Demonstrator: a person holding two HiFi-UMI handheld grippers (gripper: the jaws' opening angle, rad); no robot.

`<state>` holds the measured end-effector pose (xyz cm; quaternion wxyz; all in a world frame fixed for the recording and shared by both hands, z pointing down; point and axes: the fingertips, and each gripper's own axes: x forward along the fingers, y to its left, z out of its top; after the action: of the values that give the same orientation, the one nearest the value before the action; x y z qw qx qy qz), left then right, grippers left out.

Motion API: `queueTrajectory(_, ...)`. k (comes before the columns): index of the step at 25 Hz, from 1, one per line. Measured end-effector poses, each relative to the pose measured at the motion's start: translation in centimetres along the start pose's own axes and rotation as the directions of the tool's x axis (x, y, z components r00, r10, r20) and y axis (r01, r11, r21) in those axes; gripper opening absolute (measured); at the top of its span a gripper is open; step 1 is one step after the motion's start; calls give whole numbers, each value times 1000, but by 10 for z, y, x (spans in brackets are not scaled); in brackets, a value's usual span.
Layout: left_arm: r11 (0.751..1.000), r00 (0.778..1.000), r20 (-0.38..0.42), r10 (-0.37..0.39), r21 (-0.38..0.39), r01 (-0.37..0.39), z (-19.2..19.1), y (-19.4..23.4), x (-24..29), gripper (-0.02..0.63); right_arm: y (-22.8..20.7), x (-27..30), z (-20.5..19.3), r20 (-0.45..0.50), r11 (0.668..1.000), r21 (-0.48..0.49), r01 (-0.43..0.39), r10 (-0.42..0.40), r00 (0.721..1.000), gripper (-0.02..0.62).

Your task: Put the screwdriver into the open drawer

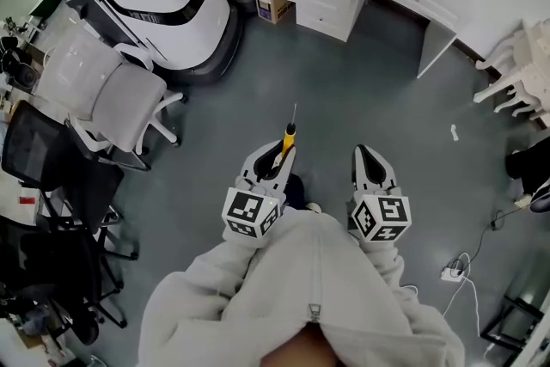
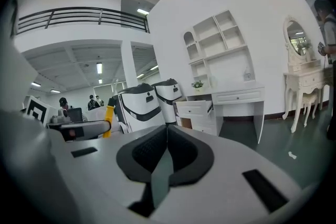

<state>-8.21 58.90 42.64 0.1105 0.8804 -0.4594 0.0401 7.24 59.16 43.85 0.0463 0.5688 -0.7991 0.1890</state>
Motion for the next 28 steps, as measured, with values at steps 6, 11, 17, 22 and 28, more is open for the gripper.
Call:
queueTrajectory(6,1000,1000,-18,-4,-2,4,-6,-3,-7,84,9,-1,-9,-16,1000,17,-15,15,1000,32)
queueTrajectory(11,1000,1000,-22,7,2,-6,-8,11,-2,84,11,11,-9,-17,1000,15,-22,23,1000,32)
queueTrajectory(17,1000,999,-34,19,-21,-20,-5,29,21,84,0,35,-2,-38,1000,15,-18,18,999,32)
queueTrajectory(22,998,999,-43,21,-54,-23,4,49,50,84,-7,63,9,-59,1000,5,-29,29,998,32)
queueTrajectory(28,998,999,-40,29,-48,-31,23,72,89,84,-26,102,34,-59,1000,3,-28,28,998,32)
